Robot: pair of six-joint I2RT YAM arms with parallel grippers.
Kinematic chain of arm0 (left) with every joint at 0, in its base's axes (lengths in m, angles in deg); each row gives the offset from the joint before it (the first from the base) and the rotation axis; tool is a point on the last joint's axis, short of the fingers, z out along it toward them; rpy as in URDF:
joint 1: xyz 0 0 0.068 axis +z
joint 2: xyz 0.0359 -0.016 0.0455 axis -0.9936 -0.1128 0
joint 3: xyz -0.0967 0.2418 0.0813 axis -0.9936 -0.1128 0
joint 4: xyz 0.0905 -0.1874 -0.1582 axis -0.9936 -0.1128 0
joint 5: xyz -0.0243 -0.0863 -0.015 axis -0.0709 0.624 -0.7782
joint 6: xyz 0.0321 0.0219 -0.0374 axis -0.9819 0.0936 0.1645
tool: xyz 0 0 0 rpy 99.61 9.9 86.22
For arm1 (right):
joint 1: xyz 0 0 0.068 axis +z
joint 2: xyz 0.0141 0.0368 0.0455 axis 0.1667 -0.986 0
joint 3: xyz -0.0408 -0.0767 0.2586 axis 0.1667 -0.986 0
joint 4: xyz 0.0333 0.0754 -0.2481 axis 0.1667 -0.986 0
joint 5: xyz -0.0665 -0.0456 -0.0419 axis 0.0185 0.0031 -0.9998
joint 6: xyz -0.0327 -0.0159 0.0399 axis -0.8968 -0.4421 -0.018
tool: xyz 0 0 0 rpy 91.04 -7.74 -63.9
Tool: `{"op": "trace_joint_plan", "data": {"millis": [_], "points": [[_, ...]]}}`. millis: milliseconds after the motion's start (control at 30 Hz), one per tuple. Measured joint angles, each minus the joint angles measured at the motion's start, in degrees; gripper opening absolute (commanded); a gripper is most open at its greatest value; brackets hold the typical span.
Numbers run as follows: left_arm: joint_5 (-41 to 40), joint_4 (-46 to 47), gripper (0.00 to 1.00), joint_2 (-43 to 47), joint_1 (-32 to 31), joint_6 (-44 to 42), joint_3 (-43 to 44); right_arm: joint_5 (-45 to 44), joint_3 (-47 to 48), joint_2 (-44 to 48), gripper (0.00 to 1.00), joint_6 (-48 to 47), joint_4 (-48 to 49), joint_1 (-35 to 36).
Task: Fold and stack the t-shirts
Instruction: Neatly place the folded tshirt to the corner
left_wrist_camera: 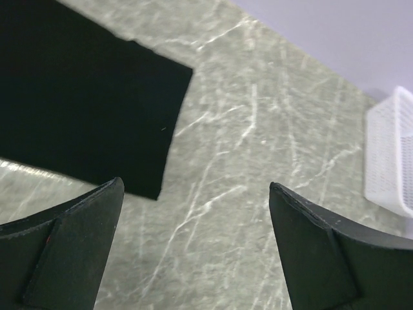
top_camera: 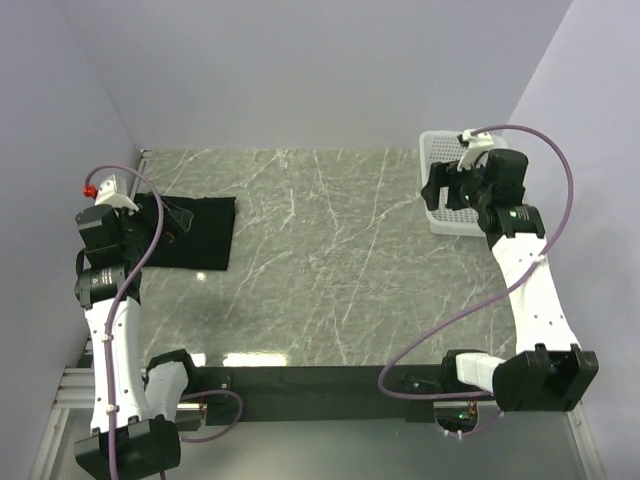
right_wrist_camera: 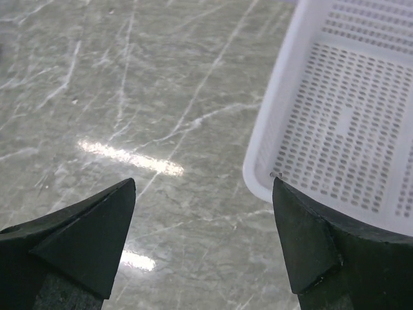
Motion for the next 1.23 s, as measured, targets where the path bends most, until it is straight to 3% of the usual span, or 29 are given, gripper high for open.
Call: {"op": "trace_joint_plan", "data": {"millis": [267,633,1233], "points": [[-4.92,-1.36,0.99,0.11,0.00,0.07,-2.14,-7.48,-5.77,6.88,0.94,1.46,2.29,0.00],[-4.02,-2.69,0.99,-1.18,-0.28,-0.46,-1.57,-14.80,-13.86,12.90,0.91,6.56,8.37,-0.02],[-3.41,-2.91,0.99,-1.84,-0.59,-1.36,0.04,-19.43,-14.53,12.61,0.91,9.16,10.08,-0.02]]}}
